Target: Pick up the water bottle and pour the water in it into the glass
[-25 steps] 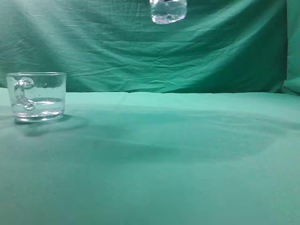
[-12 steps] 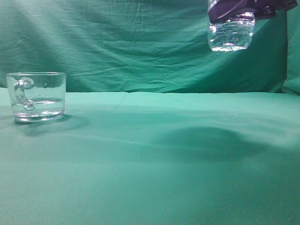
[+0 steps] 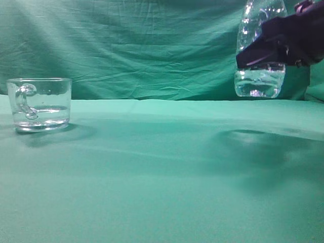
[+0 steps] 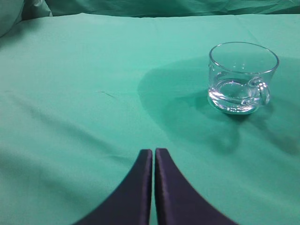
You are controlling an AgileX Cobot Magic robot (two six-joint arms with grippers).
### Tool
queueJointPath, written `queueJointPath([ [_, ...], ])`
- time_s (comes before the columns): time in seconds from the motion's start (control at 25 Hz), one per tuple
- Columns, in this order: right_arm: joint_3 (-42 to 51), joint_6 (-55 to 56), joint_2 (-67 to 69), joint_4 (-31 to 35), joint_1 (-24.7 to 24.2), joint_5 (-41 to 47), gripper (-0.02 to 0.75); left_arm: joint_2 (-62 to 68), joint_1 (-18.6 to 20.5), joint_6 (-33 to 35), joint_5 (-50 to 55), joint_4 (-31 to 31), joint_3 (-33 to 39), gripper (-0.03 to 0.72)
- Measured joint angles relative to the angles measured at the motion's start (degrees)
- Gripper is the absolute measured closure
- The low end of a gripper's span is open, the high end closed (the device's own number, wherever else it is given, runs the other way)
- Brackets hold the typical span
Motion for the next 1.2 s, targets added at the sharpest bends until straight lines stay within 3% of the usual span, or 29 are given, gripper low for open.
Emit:
queueJointPath([
  [0.28, 0.0, -10.6, 10.3, 1.9, 0.0, -11.8, 0.440, 0.0, 0.0, 0.0, 0.0, 0.0, 0.0, 0.688],
  [0.6, -0.1, -11.6, 13.9, 5.3, 0.0, -14.3, 0.440, 0.0, 0.0, 0.0, 0.0, 0.0, 0.0, 0.688],
  [0.92, 0.0, -9.0, 13.6, 5.5, 0.0, -14.6, 0.087, 0.0, 0.0, 0.0, 0.0, 0.0, 0.0, 0.688],
  [1.0, 0.4, -8.8, 11.9, 5.5, 0.0, -14.5, 0.094, 0.0, 0.0, 0.0, 0.0, 0.0, 0.0, 0.688],
  [1.04, 0.5, -8.7, 10.6, 5.5, 0.0, -14.5, 0.054, 0.0, 0.0, 0.0, 0.0, 0.0, 0.0, 0.688],
  [1.2, 0.5, -5.2, 4.4, 5.5, 0.0, -14.5, 0.068, 0.0, 0.0, 0.0, 0.0, 0.0, 0.0, 0.688],
])
